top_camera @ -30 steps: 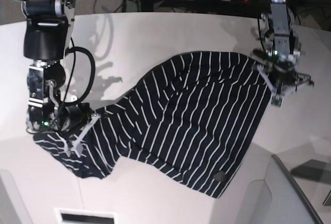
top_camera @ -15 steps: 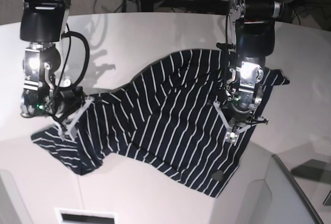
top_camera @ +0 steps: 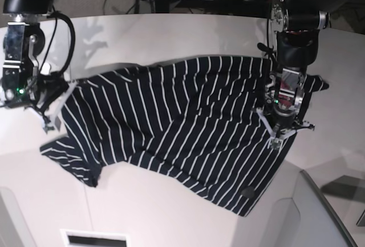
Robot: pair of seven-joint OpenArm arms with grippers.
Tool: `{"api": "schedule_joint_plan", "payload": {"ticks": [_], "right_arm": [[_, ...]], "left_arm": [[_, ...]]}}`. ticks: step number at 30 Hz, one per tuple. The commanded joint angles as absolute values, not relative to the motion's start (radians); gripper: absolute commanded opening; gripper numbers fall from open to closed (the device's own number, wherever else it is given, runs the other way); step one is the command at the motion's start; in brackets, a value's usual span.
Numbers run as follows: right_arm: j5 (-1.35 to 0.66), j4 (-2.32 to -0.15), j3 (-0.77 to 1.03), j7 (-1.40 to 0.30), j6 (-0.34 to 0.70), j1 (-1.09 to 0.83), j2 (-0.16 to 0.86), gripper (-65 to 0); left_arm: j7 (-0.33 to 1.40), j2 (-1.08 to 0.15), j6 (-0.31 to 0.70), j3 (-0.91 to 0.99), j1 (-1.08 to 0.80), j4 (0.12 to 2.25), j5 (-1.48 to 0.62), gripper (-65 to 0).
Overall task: Layout the t-shirt on the table in an organized manner, then fold the t-shirt properly
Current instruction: 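Lift the shirt with both grippers and stretch it apart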
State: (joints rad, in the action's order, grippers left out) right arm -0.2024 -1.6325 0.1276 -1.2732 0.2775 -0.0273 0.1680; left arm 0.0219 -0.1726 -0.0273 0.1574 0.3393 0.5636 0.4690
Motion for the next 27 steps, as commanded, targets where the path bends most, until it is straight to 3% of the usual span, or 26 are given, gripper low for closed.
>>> {"api": "schedule_joint_plan", "payload": {"ticks": [1, 5, 11, 16, 27], "right_arm": [[-0.205, -1.652, 0.131, -1.264, 0.277, -0.024, 0.193, -64.8], [-0.206, -1.656, 0.145, -1.26, 0.277, -0.07, 0.236, -64.8], [-0.206, -1.664, 0.343, -1.267, 0.286, -0.156, 0.243, -64.8], [-0.206, -1.664, 0.39, -1.297, 0.437, -0.245, 0.188, -64.8], [-0.209, -1.742, 0.415, -1.374, 0.453, -0.298, 0.148, -62.0]], "left_arm": [[0.105, -0.186, -0.018, 0.162, 0.329, 0.576, 0.467, -65.0], [0.107, -0.189, -0.018, 0.162, 0.298, 0.645, 0.467, -65.0], [0.107, -0.199, -0.018, 0.162, 0.292, 0.65, 0.467, -65.0], [0.107, -0.197, -0.018, 0.162, 0.285, 0.654, 0.467, -65.0], [0.107, -0.197, -0.018, 0.163, 0.292, 0.657, 0.467, -65.0]]}}
